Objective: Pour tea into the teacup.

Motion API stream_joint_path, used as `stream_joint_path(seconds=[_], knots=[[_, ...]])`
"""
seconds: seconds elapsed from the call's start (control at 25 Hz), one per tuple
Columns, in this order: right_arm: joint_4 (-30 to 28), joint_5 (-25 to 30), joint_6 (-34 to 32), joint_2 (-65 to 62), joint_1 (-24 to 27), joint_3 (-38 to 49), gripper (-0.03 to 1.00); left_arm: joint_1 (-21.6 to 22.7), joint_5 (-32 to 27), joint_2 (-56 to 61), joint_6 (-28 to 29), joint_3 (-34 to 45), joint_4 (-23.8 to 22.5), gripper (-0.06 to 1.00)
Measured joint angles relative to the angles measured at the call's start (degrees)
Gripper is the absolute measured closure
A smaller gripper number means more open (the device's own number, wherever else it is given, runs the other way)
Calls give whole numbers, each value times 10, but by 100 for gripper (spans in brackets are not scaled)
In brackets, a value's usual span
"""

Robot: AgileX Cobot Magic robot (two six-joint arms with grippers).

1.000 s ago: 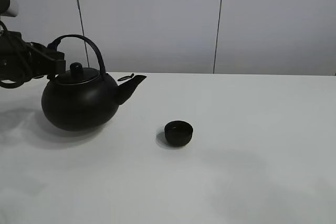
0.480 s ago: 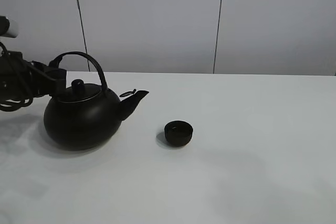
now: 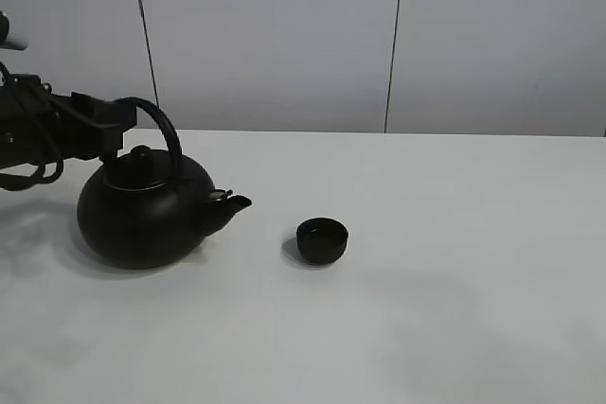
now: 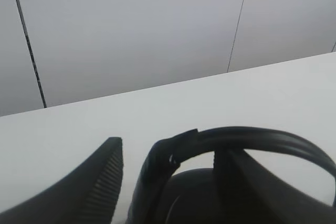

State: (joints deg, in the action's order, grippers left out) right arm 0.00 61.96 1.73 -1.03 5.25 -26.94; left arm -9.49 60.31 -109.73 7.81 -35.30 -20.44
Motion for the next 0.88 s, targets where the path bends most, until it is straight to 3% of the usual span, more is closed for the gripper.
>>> stream_joint_path(seconds=[0.68, 0.76, 0.88], knots=[[0, 0, 0, 0, 0, 0, 31, 0, -28, 58, 11, 52, -17, 41], [0, 0, 0, 0, 0, 0, 31, 0, -57, 95, 14, 59, -17, 40], [0, 0, 0, 0, 0, 0, 31, 0, -167, 166, 20, 51, -20, 39]])
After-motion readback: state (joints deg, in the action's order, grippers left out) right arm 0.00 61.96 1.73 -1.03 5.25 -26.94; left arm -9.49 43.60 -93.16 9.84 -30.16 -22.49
